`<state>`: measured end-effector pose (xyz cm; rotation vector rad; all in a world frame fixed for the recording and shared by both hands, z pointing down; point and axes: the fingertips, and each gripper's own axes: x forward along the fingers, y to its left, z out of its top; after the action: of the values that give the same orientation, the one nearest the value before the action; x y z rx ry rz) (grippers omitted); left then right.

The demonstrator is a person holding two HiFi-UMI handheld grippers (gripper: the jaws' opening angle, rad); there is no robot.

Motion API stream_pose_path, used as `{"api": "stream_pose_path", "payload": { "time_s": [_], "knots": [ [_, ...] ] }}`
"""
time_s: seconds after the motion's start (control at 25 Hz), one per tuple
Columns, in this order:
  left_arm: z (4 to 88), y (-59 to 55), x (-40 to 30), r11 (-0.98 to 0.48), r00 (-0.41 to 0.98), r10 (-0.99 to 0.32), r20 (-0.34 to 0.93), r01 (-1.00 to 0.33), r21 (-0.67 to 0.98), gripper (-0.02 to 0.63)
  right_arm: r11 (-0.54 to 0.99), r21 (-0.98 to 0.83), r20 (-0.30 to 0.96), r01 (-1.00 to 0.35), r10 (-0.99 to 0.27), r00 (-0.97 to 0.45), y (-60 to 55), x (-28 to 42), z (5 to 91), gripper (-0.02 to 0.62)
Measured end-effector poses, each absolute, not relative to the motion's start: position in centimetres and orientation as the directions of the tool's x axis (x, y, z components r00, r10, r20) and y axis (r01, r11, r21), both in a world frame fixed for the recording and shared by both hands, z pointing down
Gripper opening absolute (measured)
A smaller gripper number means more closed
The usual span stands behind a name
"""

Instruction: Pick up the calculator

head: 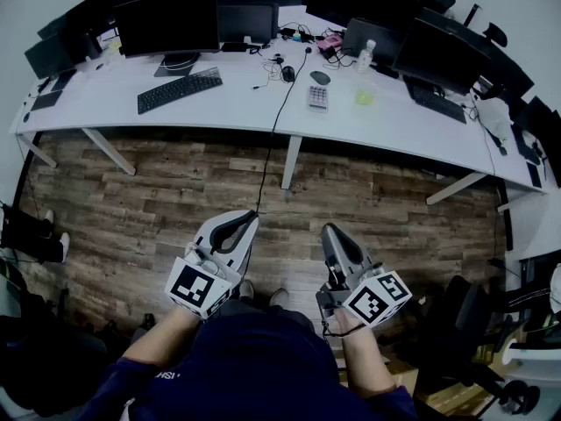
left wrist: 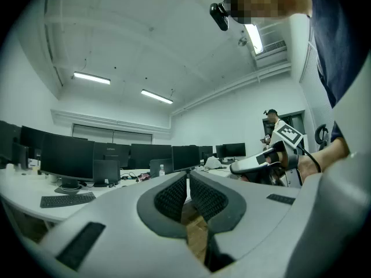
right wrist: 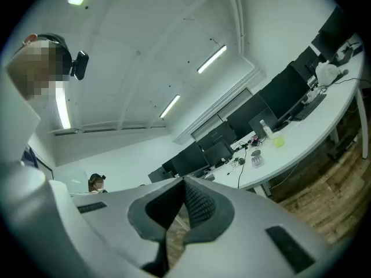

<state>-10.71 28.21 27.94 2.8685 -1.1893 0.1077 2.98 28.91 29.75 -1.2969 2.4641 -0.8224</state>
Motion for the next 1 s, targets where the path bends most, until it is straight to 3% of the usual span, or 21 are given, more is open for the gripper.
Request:
{"api": "stream_pose_path", "payload": {
  "time_s": [1.0],
  "knots": [
    [28.0,27.53,-10.68,-0.711,0.71,-0.7,0.081,-0.703,0.007,0.041,0.44,-0.561,0.054,-0.701,-0.826,-0.561,28.0,3.05,29.5,0.002]
  ]
}}
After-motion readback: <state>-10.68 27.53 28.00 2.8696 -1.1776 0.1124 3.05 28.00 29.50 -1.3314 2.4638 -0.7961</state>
